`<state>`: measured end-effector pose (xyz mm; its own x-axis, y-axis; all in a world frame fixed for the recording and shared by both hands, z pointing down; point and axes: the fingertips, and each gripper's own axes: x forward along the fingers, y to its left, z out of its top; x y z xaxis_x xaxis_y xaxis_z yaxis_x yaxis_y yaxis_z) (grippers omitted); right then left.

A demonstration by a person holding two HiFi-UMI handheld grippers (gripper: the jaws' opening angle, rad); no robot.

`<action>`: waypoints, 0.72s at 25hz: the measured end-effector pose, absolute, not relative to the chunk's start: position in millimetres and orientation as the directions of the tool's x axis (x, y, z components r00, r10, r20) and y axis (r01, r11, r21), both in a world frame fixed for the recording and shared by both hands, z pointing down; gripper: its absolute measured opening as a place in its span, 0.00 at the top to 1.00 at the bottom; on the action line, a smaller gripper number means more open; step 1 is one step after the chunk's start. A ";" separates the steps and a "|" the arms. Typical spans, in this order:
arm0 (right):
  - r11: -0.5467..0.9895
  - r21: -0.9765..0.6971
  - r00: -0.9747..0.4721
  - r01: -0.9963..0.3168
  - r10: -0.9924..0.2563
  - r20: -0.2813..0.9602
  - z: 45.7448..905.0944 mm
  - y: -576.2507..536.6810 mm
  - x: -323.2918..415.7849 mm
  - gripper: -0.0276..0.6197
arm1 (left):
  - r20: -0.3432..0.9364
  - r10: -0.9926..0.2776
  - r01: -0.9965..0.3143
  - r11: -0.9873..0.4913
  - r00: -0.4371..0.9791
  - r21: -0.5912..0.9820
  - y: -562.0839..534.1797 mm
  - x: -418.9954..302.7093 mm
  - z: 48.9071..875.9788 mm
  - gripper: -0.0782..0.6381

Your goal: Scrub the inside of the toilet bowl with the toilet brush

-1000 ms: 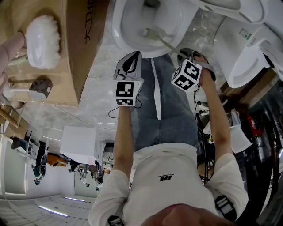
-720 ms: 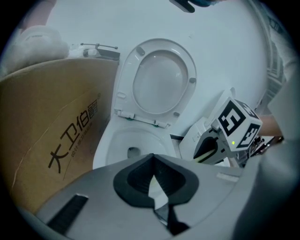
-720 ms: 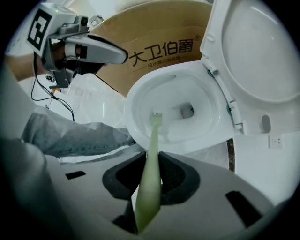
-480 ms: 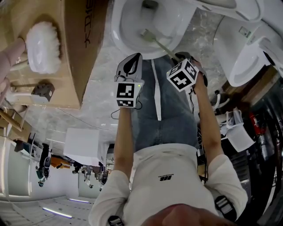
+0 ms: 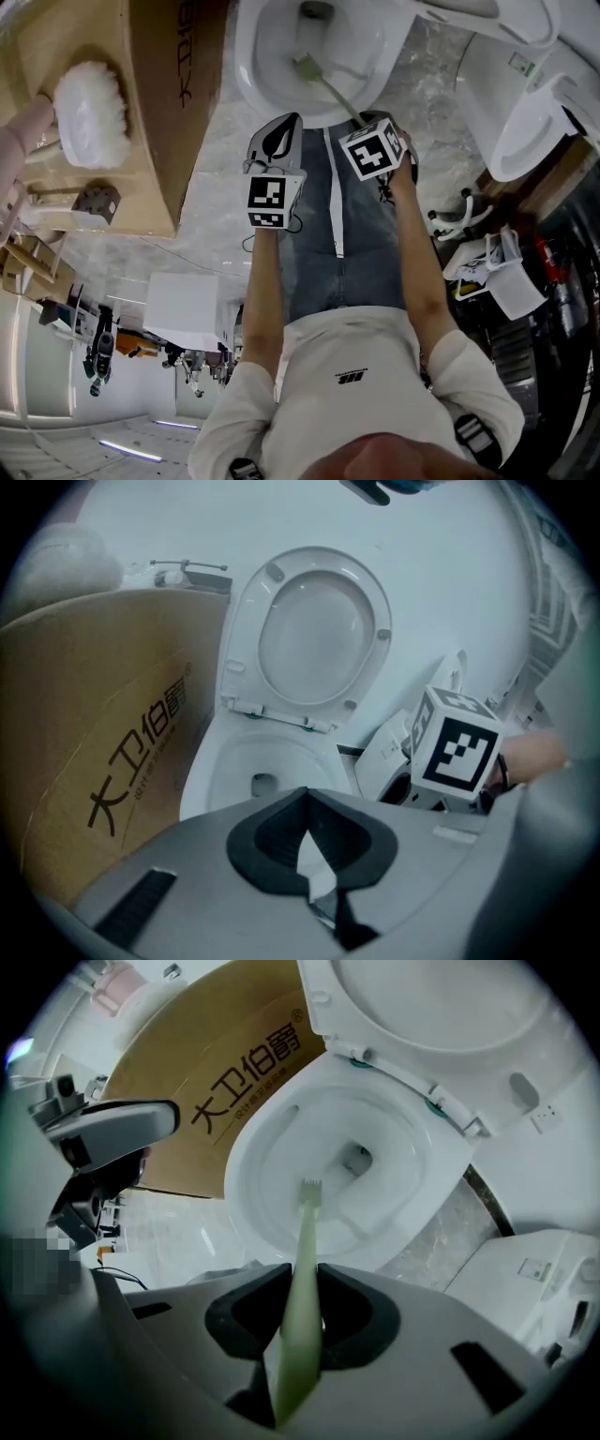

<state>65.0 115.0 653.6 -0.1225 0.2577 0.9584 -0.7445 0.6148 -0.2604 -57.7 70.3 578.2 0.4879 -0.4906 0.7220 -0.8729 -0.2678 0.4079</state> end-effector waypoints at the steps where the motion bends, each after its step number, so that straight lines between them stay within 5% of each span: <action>1: 0.599 -0.259 -0.125 -0.758 0.255 0.959 656.7 113.5 64.3 0.84 | 0.722 -0.488 -0.872 -0.270 0.489 0.408 69.1 -57.5 578.7 0.88; 18: 0.444 -0.194 -0.107 -0.875 0.215 0.971 697.8 81.4 61.5 0.84 | 0.733 -0.454 -0.862 -0.302 0.506 0.408 48.3 -57.6 590.7 0.88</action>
